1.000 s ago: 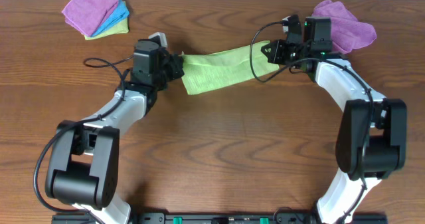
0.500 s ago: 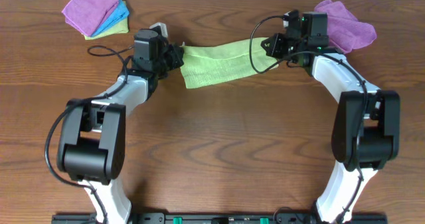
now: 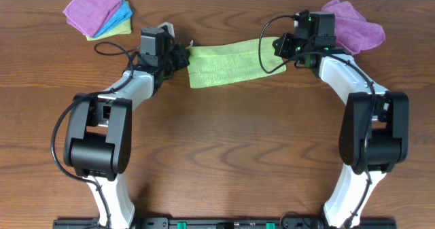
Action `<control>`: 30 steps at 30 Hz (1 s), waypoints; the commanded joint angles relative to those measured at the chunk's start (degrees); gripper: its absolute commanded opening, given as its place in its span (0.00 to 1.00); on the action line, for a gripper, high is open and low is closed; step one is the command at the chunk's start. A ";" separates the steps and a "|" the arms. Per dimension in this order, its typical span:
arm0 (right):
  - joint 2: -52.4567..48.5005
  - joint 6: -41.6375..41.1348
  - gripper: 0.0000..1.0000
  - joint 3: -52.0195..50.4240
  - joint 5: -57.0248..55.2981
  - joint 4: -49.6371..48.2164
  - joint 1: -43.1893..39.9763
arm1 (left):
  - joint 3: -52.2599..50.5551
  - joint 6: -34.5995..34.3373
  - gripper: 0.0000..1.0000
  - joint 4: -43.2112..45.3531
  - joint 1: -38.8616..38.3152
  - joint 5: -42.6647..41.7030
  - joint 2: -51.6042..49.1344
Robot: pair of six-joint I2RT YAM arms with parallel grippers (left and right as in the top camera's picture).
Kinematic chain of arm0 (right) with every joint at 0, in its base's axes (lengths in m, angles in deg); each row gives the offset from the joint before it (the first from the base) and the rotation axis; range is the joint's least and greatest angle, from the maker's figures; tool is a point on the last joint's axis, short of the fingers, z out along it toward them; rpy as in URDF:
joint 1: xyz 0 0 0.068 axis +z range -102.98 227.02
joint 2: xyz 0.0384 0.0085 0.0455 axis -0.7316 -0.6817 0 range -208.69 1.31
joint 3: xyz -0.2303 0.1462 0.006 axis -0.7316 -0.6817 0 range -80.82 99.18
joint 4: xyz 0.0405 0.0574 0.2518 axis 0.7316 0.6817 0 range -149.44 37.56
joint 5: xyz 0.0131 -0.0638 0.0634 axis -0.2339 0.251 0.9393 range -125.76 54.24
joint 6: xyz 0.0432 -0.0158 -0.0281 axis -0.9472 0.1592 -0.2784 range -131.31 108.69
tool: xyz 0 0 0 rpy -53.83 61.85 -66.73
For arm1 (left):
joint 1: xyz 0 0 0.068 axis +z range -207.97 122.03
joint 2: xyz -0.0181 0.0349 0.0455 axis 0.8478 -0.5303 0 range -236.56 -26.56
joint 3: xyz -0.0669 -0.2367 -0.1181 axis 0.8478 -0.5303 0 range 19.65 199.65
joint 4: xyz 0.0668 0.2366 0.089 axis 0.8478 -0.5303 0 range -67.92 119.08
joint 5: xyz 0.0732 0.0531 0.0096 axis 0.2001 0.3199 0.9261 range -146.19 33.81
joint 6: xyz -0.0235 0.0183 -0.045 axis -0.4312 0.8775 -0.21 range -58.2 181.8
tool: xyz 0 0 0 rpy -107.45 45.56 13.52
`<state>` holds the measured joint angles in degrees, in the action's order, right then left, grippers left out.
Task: Fold the cloth
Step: 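Lower the folded edge onto the cloth and release both grippers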
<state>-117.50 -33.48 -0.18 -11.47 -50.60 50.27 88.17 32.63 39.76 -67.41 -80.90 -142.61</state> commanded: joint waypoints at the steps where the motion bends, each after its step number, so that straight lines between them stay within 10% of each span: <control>1: -1.57 -0.98 0.02 1.22 -0.92 1.44 -0.31 | 1.31 2.38 0.05 -1.81 0.09 -2.67 -0.96; 22: -1.57 -0.48 0.03 1.22 -2.03 12.61 -1.18 | 1.31 4.79 0.05 -11.80 0.09 -6.36 -0.96; 24: -1.57 -0.48 0.43 1.22 -2.03 12.35 -1.18 | 1.31 4.79 0.10 -11.96 0.09 -6.19 -0.96; 25: -1.57 -0.48 0.49 1.22 -2.03 12.35 -1.25 | 1.31 4.76 0.28 -11.96 0.09 -6.19 -0.96; 30: -1.57 -0.48 0.61 1.25 -2.03 12.15 -1.81 | 1.42 4.76 0.48 -12.11 0.15 -6.29 -0.85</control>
<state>-118.11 -34.07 -0.09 -13.31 -38.27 49.26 88.27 36.61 27.93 -67.41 -87.13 -142.61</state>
